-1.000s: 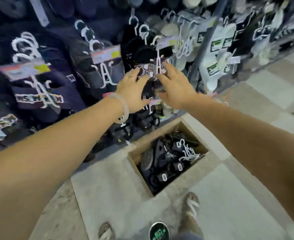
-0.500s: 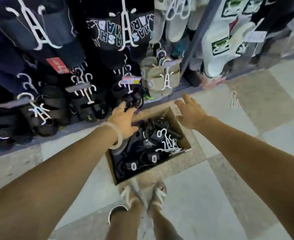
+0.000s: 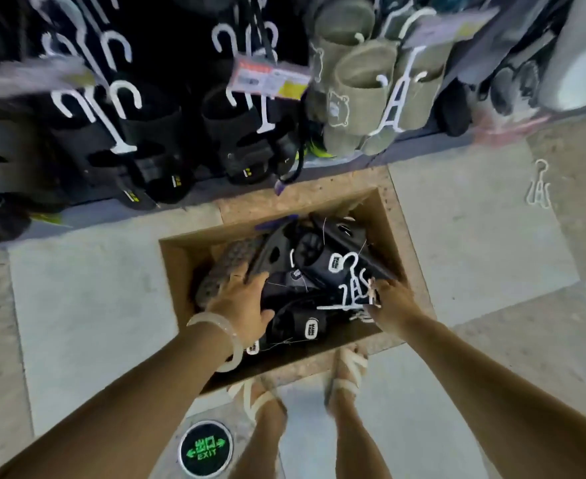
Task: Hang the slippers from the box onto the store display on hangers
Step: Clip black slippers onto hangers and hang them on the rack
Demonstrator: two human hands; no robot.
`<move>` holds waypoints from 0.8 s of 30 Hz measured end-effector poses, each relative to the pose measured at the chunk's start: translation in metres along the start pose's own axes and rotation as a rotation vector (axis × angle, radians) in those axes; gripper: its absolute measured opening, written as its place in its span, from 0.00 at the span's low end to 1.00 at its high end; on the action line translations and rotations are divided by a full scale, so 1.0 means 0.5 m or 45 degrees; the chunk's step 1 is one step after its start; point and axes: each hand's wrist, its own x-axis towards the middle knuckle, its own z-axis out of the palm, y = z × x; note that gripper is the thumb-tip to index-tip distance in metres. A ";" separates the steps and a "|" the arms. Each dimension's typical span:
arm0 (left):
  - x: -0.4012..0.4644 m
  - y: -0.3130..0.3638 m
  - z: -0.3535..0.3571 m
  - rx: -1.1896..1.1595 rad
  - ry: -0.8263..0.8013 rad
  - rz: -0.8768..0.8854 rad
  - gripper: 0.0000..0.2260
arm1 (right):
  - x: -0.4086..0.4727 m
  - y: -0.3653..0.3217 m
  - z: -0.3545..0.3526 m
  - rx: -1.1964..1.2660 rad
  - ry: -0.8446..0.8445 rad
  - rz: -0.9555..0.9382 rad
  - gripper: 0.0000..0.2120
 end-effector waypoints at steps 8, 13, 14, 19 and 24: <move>0.247 -0.055 0.223 -0.103 -0.022 -0.207 0.31 | 0.257 0.027 0.147 0.218 0.052 0.014 0.20; 0.350 -0.041 0.291 -0.180 0.091 -0.244 0.29 | 0.353 0.050 0.195 0.397 0.153 0.163 0.19; 0.361 -0.031 0.301 -0.200 0.102 -0.226 0.29 | 0.367 0.052 0.204 0.448 0.154 0.174 0.19; 0.395 0.043 0.330 -0.336 0.174 -0.120 0.28 | 0.393 0.055 0.210 0.789 0.222 0.168 0.06; 0.421 0.097 0.313 -0.447 0.276 -0.111 0.27 | 0.334 0.074 0.157 1.068 0.266 -0.127 0.05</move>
